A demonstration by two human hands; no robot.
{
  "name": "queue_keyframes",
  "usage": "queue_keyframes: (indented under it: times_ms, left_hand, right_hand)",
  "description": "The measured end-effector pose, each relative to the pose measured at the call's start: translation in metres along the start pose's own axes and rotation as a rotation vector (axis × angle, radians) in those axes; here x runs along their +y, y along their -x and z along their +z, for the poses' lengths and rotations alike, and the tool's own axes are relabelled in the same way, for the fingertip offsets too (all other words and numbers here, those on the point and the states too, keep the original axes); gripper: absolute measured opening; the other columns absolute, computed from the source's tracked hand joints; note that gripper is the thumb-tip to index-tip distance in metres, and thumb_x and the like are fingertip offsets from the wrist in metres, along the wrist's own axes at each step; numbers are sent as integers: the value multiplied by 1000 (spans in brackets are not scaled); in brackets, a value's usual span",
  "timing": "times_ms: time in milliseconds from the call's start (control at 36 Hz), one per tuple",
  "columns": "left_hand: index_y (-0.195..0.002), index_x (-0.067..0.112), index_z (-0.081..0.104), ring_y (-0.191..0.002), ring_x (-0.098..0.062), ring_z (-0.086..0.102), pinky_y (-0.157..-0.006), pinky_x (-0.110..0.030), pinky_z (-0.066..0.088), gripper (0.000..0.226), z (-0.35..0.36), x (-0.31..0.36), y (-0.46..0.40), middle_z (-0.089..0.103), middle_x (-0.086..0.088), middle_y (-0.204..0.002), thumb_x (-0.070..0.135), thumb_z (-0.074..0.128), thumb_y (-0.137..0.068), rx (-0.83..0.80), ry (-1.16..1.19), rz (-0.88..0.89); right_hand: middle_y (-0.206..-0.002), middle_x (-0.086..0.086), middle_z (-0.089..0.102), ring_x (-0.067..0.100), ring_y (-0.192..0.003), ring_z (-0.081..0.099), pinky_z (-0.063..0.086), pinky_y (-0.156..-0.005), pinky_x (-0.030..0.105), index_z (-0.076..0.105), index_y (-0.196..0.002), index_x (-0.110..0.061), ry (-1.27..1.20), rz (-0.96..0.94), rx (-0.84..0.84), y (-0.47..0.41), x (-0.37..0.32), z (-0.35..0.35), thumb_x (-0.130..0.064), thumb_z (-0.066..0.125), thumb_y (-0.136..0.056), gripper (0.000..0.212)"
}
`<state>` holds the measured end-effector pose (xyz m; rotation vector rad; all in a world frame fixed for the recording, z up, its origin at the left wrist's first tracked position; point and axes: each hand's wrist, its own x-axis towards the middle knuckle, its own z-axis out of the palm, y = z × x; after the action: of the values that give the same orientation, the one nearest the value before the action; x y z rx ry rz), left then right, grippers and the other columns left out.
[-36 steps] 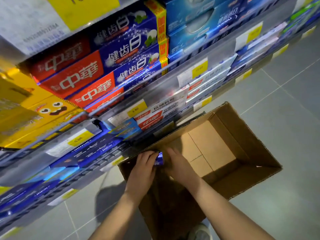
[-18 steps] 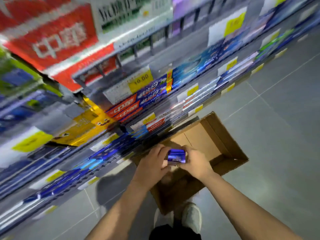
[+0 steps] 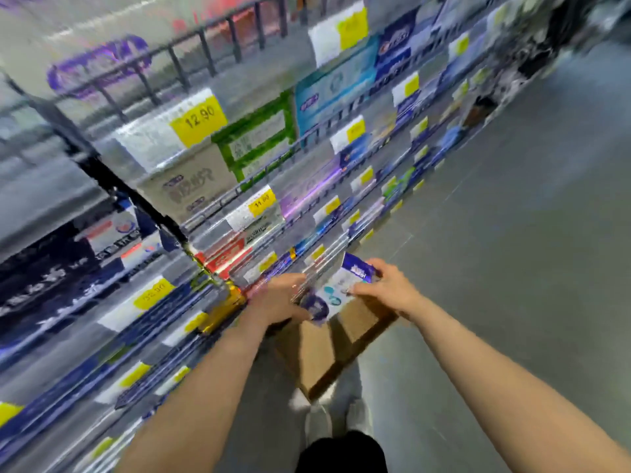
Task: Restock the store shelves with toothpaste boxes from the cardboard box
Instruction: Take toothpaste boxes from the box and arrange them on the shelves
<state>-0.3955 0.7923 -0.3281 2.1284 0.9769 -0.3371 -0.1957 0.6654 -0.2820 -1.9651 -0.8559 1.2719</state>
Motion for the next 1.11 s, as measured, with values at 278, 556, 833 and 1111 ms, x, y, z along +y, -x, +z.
queue_keyframes:
  times_ms: [278, 556, 833, 1111]
  left_hand:
    - [-116, 4, 56, -82, -13, 51, -70, -15, 42, 55, -52, 96, 12, 53, -5, -96, 12, 82, -68, -130, 268, 143]
    - [-96, 11, 62, -76, -10, 59, -74, -26, 49, 38, -58, 185, 9, 64, -2, -87, 18, 83, -66, -30, 411, 191]
    - [-100, 18, 61, -89, -6, 63, -85, -26, 51, 33, -43, 334, -10, 67, 3, -102, 19, 78, -73, 110, 522, 276]
    - [-102, 12, 61, -80, -2, 63, -71, -18, 53, 32, -32, 488, -27, 67, 2, -96, 20, 77, -76, 212, 482, 386]
  right_hand:
    - [-78, 5, 65, 13, -65, 61, 55, -72, 31, 61, -94, -12, -164, -28, 46, 60, -55, -56, -6, 76, -73, 27]
    - [-90, -5, 62, 9, -77, 58, 47, -63, 26, 54, -107, -15, -189, -139, 149, 92, -58, -124, -18, 75, -77, 37]
    - [-105, -2, 58, 2, -81, 54, 45, -56, 12, 52, -119, -11, -47, -140, 115, 136, -15, -241, -17, 73, -79, 46]
    - [-87, -1, 59, 11, -78, 58, 50, -63, 25, 57, -111, -10, 40, -213, 183, 175, -13, -401, -18, 77, -75, 42]
